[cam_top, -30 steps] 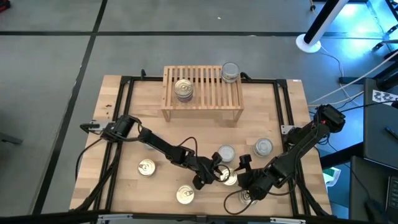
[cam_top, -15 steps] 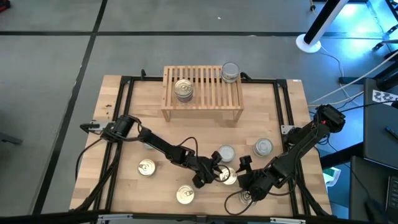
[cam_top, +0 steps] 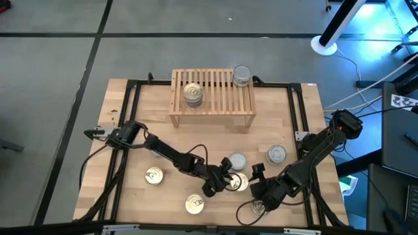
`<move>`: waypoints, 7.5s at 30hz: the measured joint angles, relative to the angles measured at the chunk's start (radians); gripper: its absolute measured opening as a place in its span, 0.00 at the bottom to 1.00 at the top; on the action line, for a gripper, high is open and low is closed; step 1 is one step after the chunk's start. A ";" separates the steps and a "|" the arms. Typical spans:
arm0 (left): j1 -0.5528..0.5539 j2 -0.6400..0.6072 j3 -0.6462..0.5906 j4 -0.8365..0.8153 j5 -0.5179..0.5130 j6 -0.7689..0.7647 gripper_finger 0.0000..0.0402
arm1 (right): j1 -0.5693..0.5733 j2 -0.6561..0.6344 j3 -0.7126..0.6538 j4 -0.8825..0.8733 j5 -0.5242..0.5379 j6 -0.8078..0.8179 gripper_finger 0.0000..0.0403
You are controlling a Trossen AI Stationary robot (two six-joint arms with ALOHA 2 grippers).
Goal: Stack canned seafood by type on shelf
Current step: Put the blue-pink can on the shelf
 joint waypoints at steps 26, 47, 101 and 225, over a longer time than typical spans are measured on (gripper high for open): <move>-0.021 -0.021 0.000 -0.071 -0.092 -0.025 0.16 | 0.000 0.101 0.000 -0.079 0.185 -0.116 0.75; -0.034 -0.013 -0.006 -0.123 -0.100 -0.028 0.00 | -0.001 0.101 0.000 -0.031 0.312 -0.302 0.75; -0.038 -0.092 -0.001 -0.144 -0.123 -0.074 0.01 | -0.194 0.100 0.000 0.157 -0.055 0.574 0.75; 0.019 -0.738 -0.001 -0.359 -0.499 -0.249 0.01 | -0.923 -0.374 0.001 0.504 -0.255 0.497 0.50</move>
